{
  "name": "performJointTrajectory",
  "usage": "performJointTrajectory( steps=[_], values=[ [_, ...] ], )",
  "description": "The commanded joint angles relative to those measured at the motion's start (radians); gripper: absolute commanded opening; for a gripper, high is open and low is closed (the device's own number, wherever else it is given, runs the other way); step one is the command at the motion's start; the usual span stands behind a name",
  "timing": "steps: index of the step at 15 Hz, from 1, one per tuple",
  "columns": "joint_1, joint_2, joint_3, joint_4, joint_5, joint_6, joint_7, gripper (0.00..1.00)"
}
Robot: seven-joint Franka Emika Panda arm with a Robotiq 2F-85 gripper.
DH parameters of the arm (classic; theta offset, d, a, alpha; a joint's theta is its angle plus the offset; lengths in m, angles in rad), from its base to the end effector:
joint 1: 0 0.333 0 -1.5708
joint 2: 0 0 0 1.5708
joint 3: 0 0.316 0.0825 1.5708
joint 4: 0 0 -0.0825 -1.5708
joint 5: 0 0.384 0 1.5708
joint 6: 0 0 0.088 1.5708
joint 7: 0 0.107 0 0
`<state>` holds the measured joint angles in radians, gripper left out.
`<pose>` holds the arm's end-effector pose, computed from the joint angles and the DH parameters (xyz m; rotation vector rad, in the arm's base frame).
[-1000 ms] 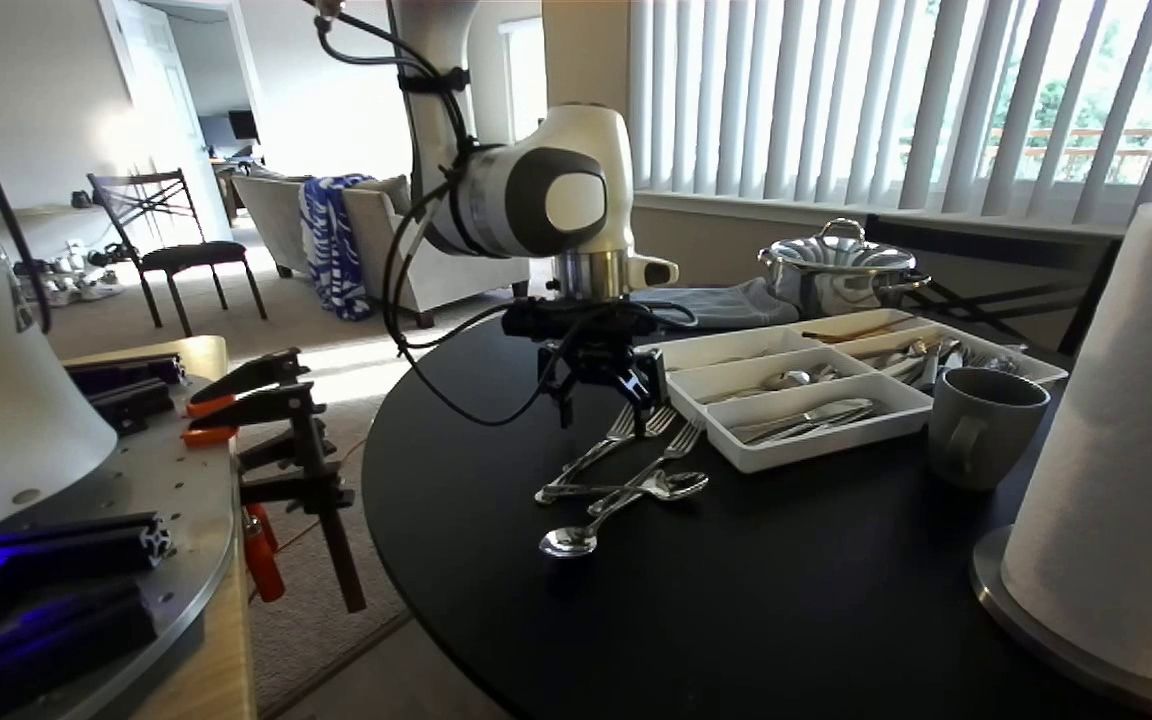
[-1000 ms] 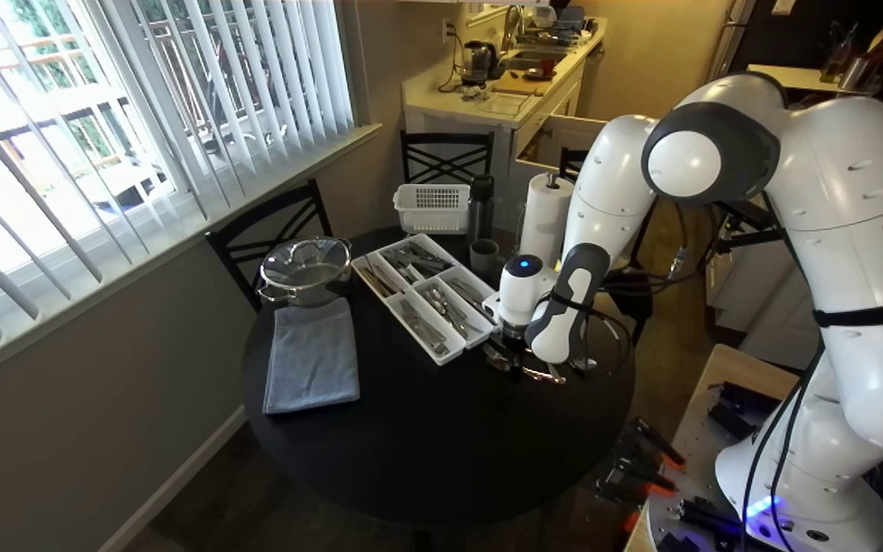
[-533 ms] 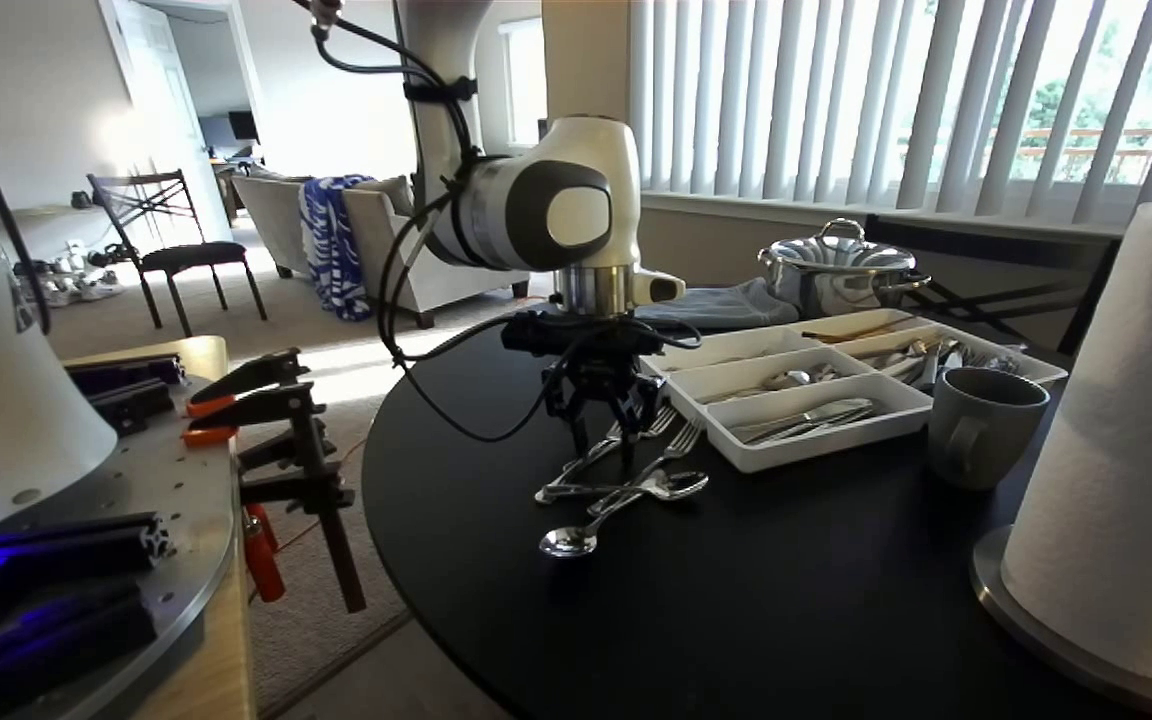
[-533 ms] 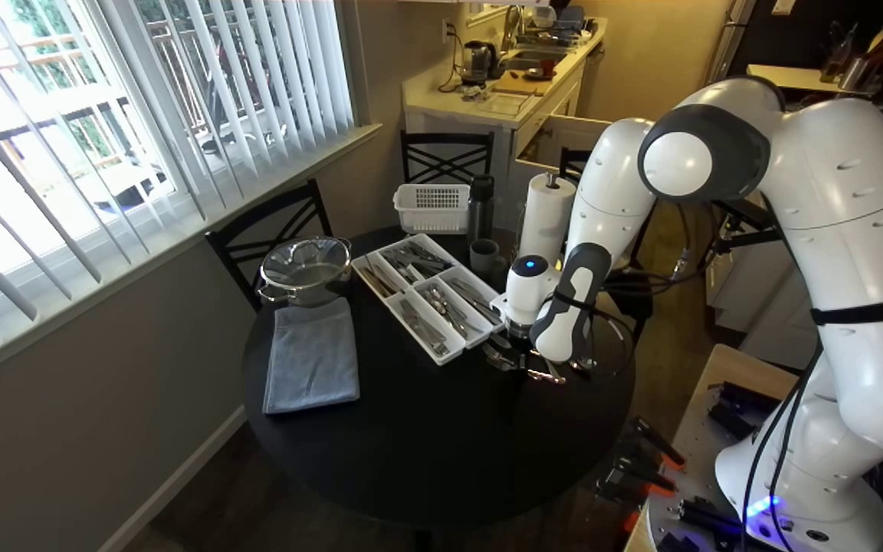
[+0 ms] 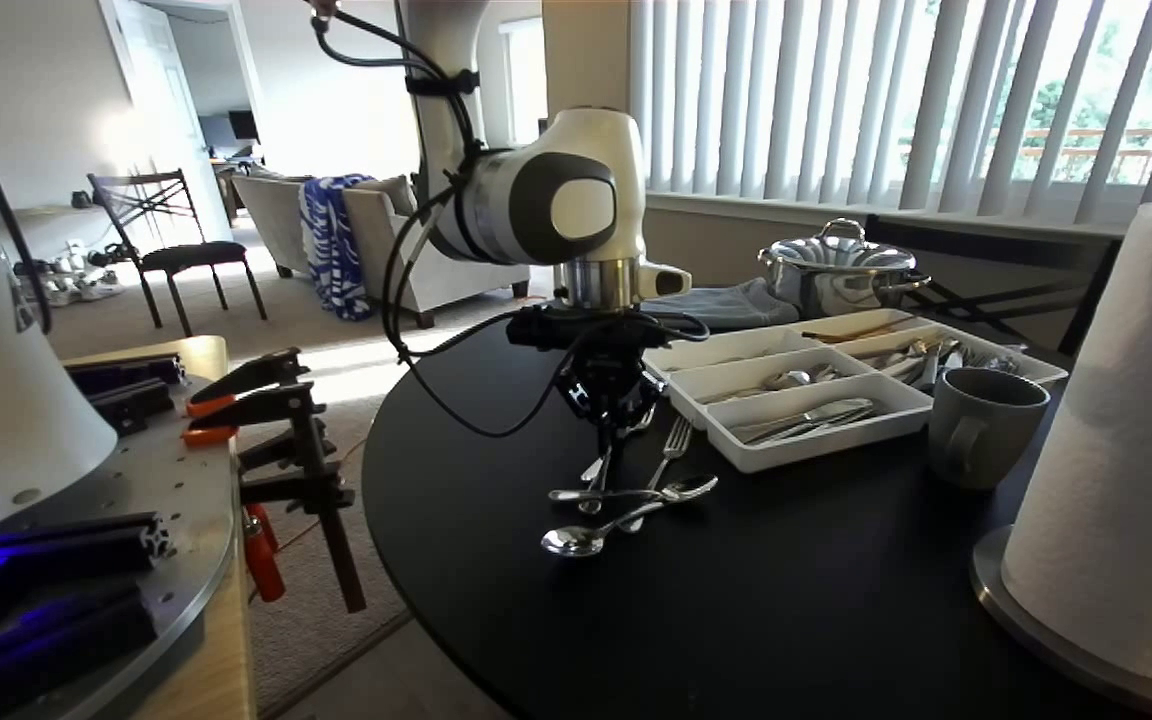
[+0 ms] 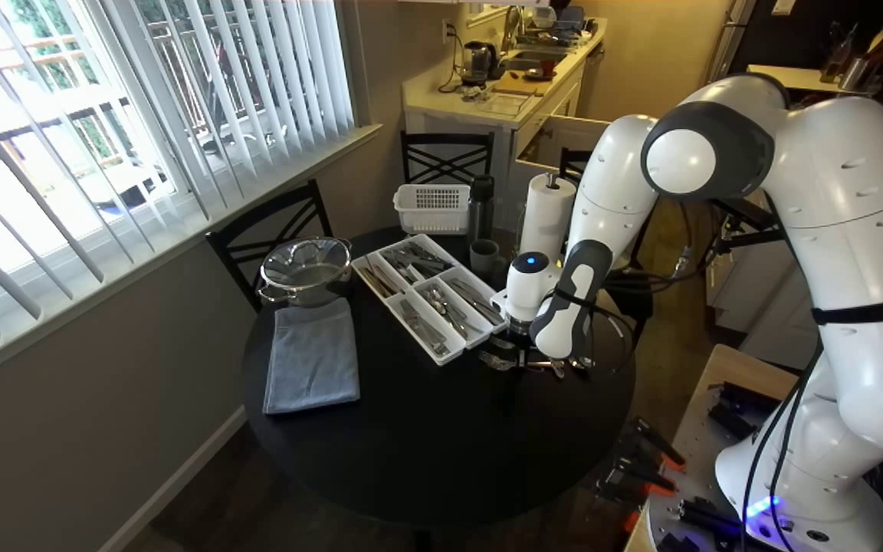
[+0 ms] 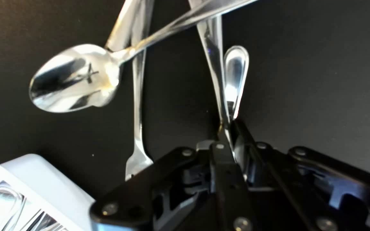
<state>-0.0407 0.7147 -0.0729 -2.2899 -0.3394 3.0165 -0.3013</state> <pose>0.4878 -0.0361 0.0417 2.9393 0.8174 -0.0200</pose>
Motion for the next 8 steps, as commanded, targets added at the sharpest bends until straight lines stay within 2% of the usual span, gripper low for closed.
performJointTrajectory(
  steps=[1,5,6,8],
  values=[
    [-0.001,-0.029,-0.009,-0.04,0.003,0.028,0.001,0.03],
    [0.068,-0.099,-0.076,-0.115,-0.015,0.117,0.025,0.02],
    [0.097,-0.121,-0.107,-0.14,-0.018,0.148,0.028,0.0],
    [0.157,-0.168,-0.166,-0.194,-0.024,0.208,0.014,0.02]
  ],
)
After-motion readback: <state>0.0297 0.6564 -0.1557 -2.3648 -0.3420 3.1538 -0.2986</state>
